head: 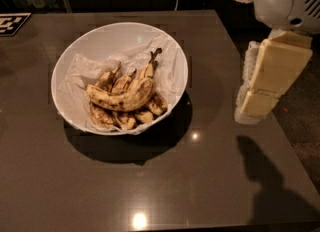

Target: Pick banana from white bowl

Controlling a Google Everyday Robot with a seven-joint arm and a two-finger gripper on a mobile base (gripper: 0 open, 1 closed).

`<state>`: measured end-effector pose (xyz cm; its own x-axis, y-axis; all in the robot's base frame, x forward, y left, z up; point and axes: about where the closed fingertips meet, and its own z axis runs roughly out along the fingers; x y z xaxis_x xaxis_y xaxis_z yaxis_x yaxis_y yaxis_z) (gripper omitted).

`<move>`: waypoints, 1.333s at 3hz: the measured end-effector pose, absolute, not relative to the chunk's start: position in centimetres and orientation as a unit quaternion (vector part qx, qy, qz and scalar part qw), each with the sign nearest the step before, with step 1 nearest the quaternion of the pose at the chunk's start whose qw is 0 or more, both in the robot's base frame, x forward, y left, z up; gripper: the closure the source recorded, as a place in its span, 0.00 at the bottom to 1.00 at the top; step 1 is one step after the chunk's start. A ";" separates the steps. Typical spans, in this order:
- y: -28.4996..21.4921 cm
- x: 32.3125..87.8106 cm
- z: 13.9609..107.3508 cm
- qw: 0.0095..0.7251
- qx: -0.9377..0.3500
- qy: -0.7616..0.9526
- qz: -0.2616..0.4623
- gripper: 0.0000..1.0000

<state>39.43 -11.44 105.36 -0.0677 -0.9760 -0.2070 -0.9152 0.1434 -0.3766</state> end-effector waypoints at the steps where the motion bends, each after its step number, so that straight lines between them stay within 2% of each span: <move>1: -11.4 39.4 105.4 0.208 -0.650 0.727 -0.073 0.00; 4: -11.4 39.4 105.4 0.208 -0.651 0.727 -0.073 0.00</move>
Offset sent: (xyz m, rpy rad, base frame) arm 0.0475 0.1518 -0.0561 -0.2076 -0.1101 0.3288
